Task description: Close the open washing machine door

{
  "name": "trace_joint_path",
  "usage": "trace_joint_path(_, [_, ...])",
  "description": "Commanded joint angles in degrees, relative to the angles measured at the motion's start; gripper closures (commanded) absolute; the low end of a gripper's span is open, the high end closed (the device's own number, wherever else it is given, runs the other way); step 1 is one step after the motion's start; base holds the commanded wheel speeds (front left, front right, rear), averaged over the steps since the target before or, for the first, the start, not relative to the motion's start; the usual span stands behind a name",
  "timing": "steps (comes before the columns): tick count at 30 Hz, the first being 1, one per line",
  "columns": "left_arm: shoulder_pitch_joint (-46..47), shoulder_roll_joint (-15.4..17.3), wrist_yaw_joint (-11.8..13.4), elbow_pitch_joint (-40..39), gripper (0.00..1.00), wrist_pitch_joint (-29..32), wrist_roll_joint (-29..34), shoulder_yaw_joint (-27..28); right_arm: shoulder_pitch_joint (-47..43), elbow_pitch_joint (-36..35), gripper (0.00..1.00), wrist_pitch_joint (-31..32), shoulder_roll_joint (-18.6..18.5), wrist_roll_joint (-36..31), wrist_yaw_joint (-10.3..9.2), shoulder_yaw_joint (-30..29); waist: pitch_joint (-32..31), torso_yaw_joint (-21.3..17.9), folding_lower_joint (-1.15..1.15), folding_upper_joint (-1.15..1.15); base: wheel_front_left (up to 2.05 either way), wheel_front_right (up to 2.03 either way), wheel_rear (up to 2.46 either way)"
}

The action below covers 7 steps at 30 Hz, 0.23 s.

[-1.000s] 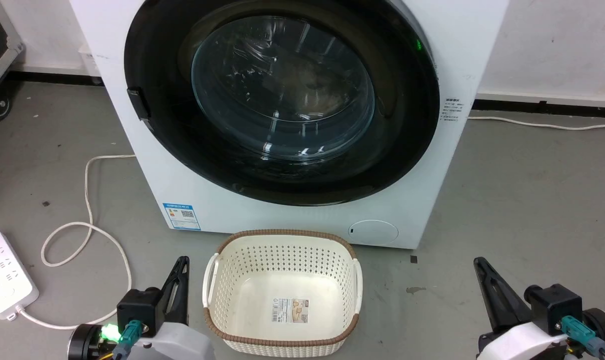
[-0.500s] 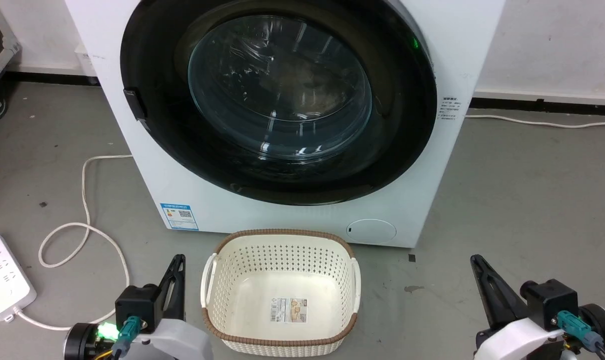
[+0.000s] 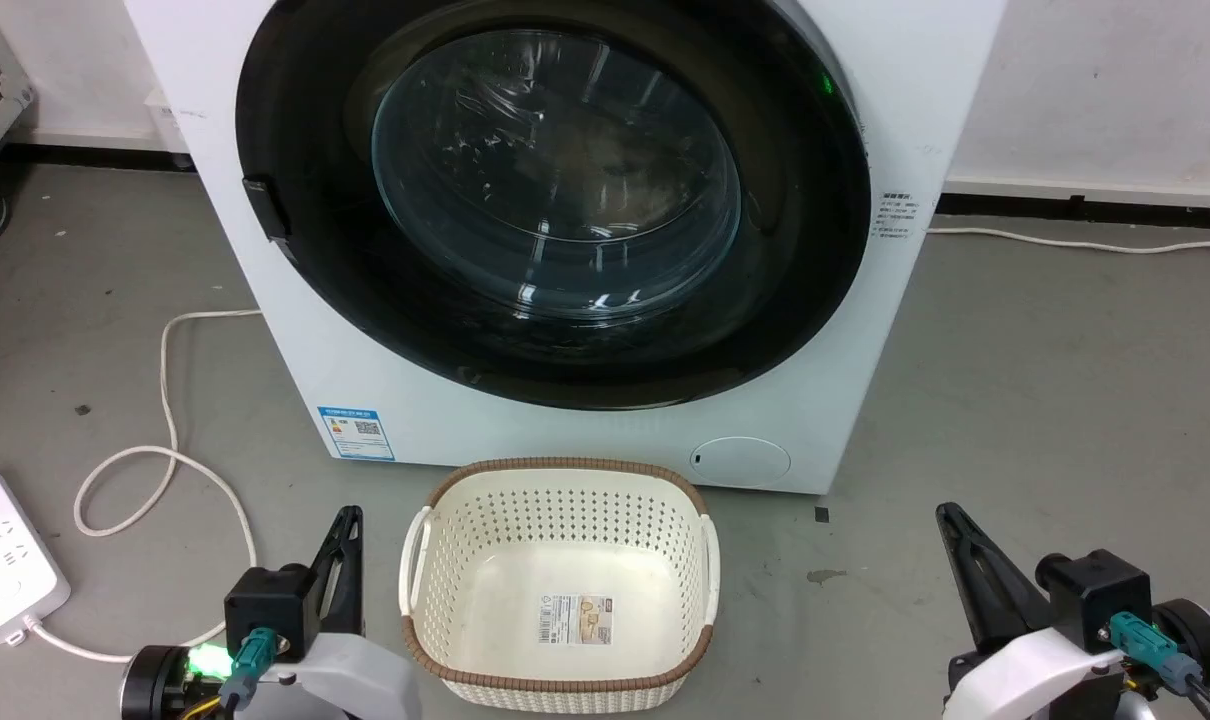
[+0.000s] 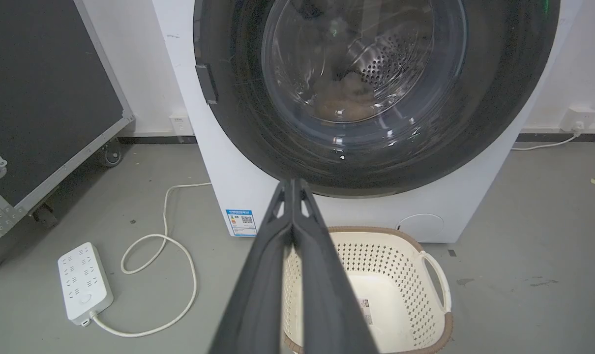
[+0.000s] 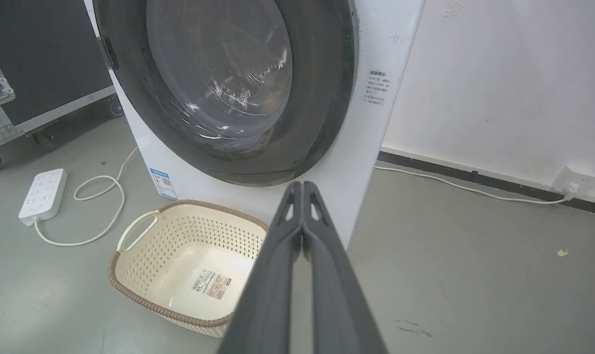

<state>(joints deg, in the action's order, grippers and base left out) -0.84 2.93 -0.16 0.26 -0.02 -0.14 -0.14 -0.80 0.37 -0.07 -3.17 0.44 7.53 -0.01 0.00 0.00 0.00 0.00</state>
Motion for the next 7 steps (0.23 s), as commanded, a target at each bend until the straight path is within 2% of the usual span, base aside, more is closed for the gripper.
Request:
trace_joint_path(1, [0.84,-0.05,0.16,-0.26,1.00,0.02,0.14,0.14,0.80,-0.37,1.00,0.07,0.29,-0.44,-0.04,0.01,0.00,0.00,0.00,0.00,0.00,0.00,0.00])
trace_joint_path(7, [0.84,-0.05,0.16,-0.26,1.00,0.02,0.14,0.14,0.80,-0.37,1.00,0.07,0.29,-0.44,-0.04,0.01,0.00,0.00,0.00,0.00,0.00,0.00,0.00])
